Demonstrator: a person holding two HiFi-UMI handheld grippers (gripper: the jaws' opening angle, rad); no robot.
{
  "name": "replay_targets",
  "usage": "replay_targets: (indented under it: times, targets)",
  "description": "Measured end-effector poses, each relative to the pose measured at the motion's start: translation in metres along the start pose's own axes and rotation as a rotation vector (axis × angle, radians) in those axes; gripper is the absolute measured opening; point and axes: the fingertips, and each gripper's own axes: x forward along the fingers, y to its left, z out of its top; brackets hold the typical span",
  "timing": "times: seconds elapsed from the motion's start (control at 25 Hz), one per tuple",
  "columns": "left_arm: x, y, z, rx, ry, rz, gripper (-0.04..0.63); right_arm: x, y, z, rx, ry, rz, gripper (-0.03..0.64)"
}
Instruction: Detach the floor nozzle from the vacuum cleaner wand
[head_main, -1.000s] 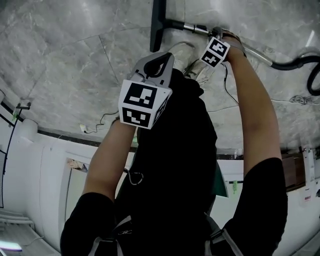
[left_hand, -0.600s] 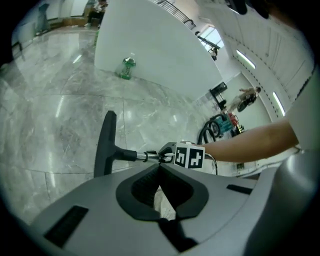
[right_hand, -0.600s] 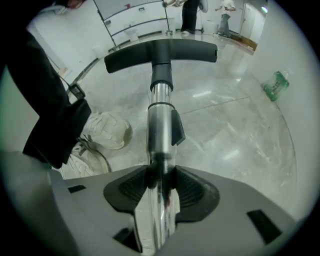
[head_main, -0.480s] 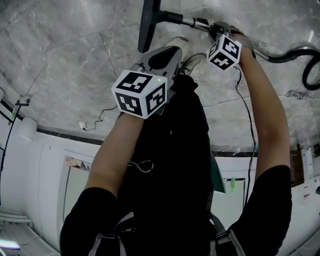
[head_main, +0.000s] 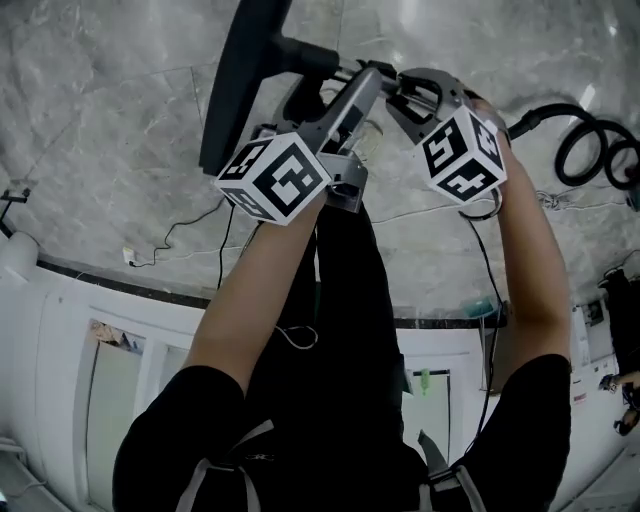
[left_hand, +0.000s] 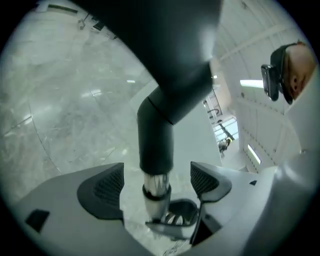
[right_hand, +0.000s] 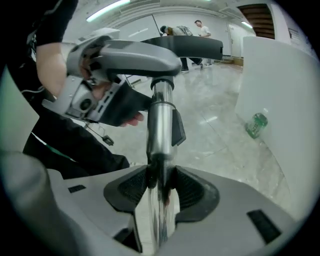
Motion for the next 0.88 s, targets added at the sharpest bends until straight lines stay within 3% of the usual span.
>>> replay_targets:
  times: [0.16, 0.2, 0.36, 0.52, 0.6, 0.68, 0.88]
  targets:
    - [-0.008, 0.000, 0.034, -0.210, -0.124, -0.023, 0.395, -0.012, 0.051, 0.021, -0.007, -0.001, 0.152, 0.186]
    - [-0.011, 0.003, 0.036, -0.206, -0.130, -0.023, 0.396, -0.013, 0.060, 0.023, 0.017, 0.003, 0.189, 0.186]
    - [-0.032, 0.009, 0.040, -0.047, -0.121, -0.104, 0.394, -0.008, 0.098, 0.032, 0.111, -0.004, 0.352, 0.186]
    - [-0.052, 0.022, 0.052, 0.044, -0.135, -0.122, 0.386, 0.003, 0.113, 0.039, 0.114, -0.008, 0.378, 0.186]
    - [-0.058, 0.026, 0.055, 0.053, -0.142, -0.104, 0.310, 0.008, 0.113, 0.039, 0.092, 0.009, 0.356, 0.184]
    - [-0.061, 0.030, 0.055, 0.032, -0.140, -0.070, 0.092, 0.012, 0.112, 0.038, 0.072, 0.040, 0.344, 0.184]
    - [-0.063, 0.035, 0.062, 0.060, -0.089, -0.069, 0.089, 0.030, 0.122, 0.052, 0.014, 0.084, 0.365, 0.186]
